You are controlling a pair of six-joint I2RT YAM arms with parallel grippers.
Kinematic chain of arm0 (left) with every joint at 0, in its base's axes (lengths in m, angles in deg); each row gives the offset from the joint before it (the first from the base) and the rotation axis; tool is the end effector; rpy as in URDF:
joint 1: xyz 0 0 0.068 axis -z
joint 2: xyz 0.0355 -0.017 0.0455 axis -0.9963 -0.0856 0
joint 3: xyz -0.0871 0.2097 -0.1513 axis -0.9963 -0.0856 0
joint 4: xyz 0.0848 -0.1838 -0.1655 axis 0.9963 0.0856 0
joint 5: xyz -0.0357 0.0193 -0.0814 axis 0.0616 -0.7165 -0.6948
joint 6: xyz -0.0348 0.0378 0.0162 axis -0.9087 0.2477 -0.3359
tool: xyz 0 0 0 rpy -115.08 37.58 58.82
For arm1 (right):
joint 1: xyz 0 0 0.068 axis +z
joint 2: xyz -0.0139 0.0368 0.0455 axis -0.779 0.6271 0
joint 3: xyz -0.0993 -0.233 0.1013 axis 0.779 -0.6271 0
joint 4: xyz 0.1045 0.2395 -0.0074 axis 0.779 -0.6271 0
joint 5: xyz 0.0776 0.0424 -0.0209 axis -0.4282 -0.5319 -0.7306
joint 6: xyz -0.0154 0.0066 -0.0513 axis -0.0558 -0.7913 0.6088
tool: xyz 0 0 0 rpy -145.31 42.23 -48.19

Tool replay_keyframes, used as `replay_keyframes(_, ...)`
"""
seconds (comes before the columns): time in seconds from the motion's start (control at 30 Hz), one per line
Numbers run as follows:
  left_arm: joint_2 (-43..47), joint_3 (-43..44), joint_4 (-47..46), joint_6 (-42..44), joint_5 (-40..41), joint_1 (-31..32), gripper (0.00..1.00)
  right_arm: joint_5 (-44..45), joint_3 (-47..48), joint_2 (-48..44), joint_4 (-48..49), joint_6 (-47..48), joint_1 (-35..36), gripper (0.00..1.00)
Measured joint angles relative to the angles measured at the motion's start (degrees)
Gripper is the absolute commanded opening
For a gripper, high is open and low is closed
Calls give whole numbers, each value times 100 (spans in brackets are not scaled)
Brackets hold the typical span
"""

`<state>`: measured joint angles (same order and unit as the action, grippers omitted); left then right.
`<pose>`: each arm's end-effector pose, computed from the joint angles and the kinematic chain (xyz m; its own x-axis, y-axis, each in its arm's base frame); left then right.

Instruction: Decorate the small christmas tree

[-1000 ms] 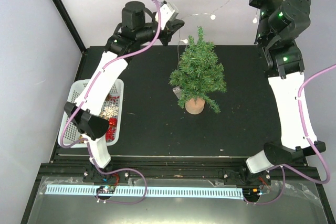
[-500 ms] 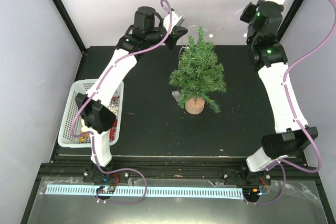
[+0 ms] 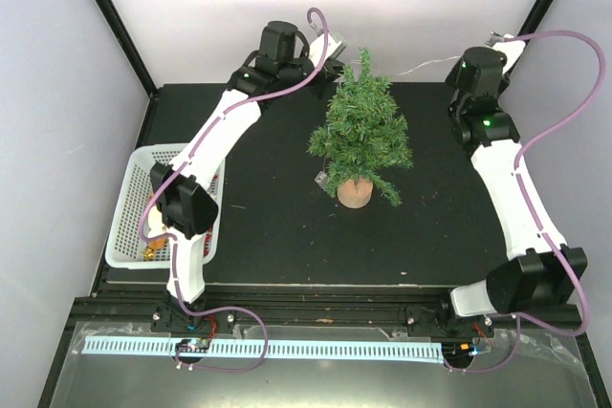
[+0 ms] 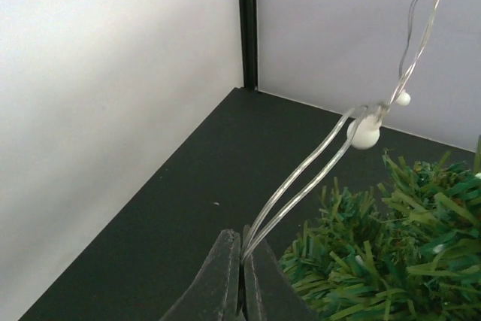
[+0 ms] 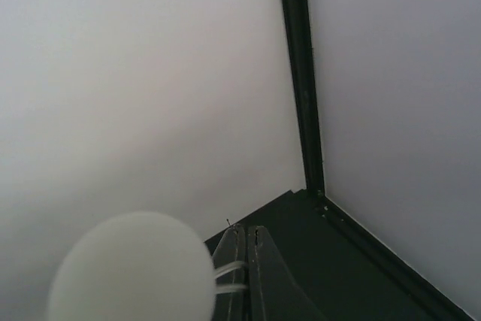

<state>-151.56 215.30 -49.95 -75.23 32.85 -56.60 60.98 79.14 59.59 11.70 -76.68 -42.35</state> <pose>0.4042 -0.2392 0.4107 -0.1183 0.2817 -0.9522 0.8663 0.4979 0.0396 0.3244 0.0302 0.4312 -0.0350 0.3039 -0.9520 0.4601 0.8506 0.2546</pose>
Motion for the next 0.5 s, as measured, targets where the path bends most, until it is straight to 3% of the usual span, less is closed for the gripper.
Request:
replay_keyframes(0.1,-42,0,2,15,22,96,2,199,-240,-321,-11,-151,-35,1)
replay_keyframes(0.27,-179,33,44,87,142,238,20,402,-815,-887,-96,-433,-50,1)
replay_keyframes(0.37,-243,33,74,105,286,267,50,520,-1054,-1047,-221,-520,-50,1)
replay_keyframes(0.5,-256,33,66,74,514,271,71,662,-1241,-1003,-393,-612,-52,1)
